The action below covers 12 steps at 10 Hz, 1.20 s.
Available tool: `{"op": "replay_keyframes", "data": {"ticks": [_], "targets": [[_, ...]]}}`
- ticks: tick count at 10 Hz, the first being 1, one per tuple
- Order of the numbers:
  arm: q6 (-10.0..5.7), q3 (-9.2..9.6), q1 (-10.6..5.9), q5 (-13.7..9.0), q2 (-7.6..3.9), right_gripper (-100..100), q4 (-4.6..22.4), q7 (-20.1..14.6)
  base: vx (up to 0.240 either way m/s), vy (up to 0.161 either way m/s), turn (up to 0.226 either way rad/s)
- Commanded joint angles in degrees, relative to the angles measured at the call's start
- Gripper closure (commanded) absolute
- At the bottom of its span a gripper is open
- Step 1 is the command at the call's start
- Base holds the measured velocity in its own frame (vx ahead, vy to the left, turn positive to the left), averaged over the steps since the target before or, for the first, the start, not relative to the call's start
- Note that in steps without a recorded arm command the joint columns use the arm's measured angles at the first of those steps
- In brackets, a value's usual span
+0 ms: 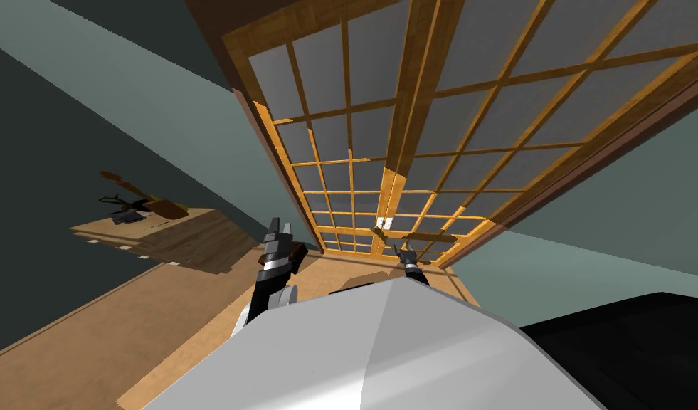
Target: Pull the door open
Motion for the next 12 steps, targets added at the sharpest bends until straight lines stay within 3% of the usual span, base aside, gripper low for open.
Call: {"op": "replay_keyframes", "data": {"ticks": [1,5,7,8,10,12], "targets": [[-0.32,-0.27,1.0,-0.15,-0.09,-100,1.55,-0.02,-0.136,-0.02,-0.088],[-0.09,-1.13,3.69,-0.66,-0.65,-100,3.32,0.17,-0.142,0.006,-0.079],[-0.08,-1.19,3.85,-0.69,-0.68,-100,3.43,0.18,-0.059,0.005,-0.031],[0.05,-1.7,5.28,-0.98,-1.01,-100,4.42,0.3,-0.089,0.009,-0.093],[0.05,-1.7,5.28,-0.98,-1.01,-100,4.42,0.3,-0.07,-0.005,-0.043],[0.31,-2.7,7.79,-1.54,-1.6,-100,6.24,0.55,-0.093,-0.035,-0.133]]}}
